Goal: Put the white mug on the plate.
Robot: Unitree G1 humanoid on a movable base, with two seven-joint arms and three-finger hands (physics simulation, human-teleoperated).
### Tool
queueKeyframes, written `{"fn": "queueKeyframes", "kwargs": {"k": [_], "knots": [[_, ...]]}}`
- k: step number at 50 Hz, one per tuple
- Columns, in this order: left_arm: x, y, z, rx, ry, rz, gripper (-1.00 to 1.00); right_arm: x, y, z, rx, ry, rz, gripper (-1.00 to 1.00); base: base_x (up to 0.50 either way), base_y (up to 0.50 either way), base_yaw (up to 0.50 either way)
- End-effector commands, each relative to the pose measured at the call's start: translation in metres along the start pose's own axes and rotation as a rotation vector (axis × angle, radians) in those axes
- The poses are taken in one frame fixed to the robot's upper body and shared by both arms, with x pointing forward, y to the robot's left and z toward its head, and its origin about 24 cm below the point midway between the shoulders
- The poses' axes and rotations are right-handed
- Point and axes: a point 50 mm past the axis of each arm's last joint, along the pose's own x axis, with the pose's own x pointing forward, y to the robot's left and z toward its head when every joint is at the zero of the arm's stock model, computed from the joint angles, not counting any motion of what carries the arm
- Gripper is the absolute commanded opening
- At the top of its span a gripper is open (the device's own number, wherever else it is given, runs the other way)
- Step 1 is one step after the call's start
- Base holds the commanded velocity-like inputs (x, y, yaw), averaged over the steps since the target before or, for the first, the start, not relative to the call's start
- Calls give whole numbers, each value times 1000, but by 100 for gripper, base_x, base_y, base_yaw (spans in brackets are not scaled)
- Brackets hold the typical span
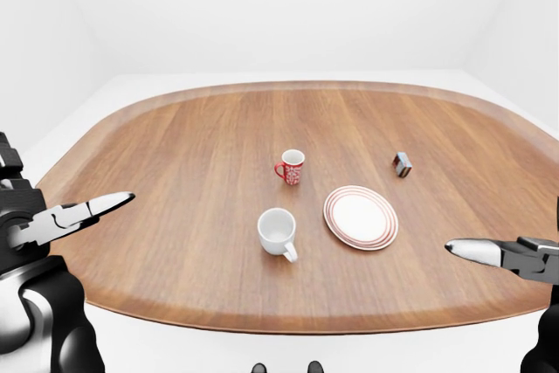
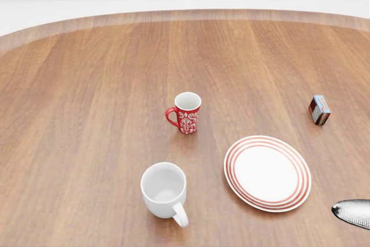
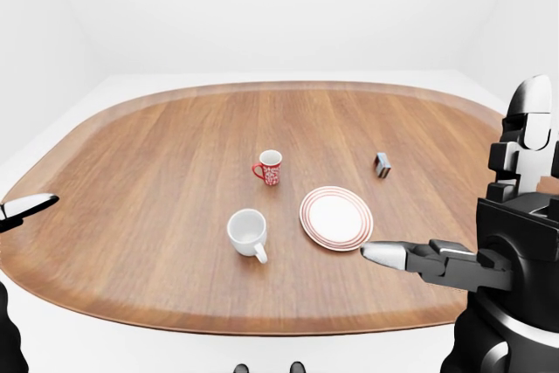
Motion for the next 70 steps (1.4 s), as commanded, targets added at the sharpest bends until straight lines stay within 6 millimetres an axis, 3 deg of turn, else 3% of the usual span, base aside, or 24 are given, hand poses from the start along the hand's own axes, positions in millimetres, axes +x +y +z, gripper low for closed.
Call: {"fn": "queueKeyframes", "kwargs": {"k": [1,17,30,35,41,43,49,51,53,58,64,66,70], "knots": [[-1,0,0,0,1,-1,100,0,0,0,0,-2,2,100,30,0,0],[-1,0,1,-1,-4,1,100,-1,2,-1,-23,12,11,100,30,0,0],[-1,-1,-1,1,3,-1,100,-1,4,0,-5,5,24,100,0,0,0],[-1,-1,0,1,0,-2,100,9,9,15,-19,-98,68,100,0,0,0],[-2,-3,0,1,3,-5,100,40,37,50,-95,-395,259,100,0,0,0],[-2,-2,0,0,2,-4,100,53,62,62,-155,-514,420,100,0,0,0],[-2,-4,-2,0,9,-9,100,81,134,31,-429,-475,858,100,0,0,0],[-1,-4,-1,-2,4,-10,100,81,156,10,-574,-390,1052,100,0,0,0],[-1,-4,-1,-3,0,-10,100,88,175,-14,-709,-288,1113,100,0,0,0],[-1,-5,0,-2,0,-11,100,110,194,-55,-920,-46,981,100,0,0,0],[-1,-5,-2,-4,5,-12,100,118,203,-87,-1046,164,946,100,0,0,0],[-1,-5,-2,-5,5,-10,100,114,209,-104,-1054,233,996,100,0,0,0],[-2,-5,-3,-6,11,-11,100,87,213,-144,-1105,386,1125,100,0,0,0]]}}
